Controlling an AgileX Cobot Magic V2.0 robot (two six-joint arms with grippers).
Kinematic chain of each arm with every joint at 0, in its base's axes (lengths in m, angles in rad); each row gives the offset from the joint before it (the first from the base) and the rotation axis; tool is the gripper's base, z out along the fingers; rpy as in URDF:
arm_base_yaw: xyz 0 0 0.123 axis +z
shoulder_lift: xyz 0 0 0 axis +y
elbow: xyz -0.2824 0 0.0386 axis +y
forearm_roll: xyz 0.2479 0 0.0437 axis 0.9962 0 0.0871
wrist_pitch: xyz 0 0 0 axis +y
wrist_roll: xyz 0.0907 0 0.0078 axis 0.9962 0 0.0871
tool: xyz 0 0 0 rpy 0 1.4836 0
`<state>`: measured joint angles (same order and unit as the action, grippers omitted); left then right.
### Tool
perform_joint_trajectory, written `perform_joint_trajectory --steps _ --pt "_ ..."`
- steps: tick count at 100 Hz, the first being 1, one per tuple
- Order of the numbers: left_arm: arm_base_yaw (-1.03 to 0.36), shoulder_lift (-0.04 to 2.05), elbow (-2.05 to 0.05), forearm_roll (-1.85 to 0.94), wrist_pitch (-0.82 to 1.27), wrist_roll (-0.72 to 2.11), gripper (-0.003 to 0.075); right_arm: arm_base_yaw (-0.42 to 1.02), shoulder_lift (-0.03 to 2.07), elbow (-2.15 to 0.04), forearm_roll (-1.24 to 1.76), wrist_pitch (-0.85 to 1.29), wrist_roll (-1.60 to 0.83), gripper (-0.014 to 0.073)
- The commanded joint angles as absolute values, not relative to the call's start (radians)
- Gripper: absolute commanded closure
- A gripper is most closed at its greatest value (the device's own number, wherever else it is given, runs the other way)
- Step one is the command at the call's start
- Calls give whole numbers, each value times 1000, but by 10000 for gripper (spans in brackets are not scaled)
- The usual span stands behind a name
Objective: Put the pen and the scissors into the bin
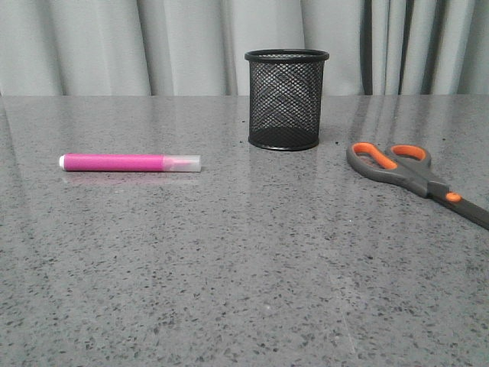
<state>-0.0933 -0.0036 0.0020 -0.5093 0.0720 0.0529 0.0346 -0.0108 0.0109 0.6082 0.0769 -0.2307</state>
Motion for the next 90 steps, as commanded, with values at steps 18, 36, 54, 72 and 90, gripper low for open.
perform_joint_trajectory --steps 18,36,54,72,90 --pt "-91 -24 -28 -531 16 45 739 27 -12 -33 668 57 -232 647" --pt "-91 78 -141 -456 152 49 739 27 119 -151 668 154 -232 647" --pt "-91 260 -323 -370 323 91 739 27 351 -318 658 298 -301 647" --pt "-91 419 -490 -370 485 240 739 27 561 -482 658 451 -402 648" --pt "-91 496 -559 -394 520 257 738 27 668 -578 658 489 -418 648"
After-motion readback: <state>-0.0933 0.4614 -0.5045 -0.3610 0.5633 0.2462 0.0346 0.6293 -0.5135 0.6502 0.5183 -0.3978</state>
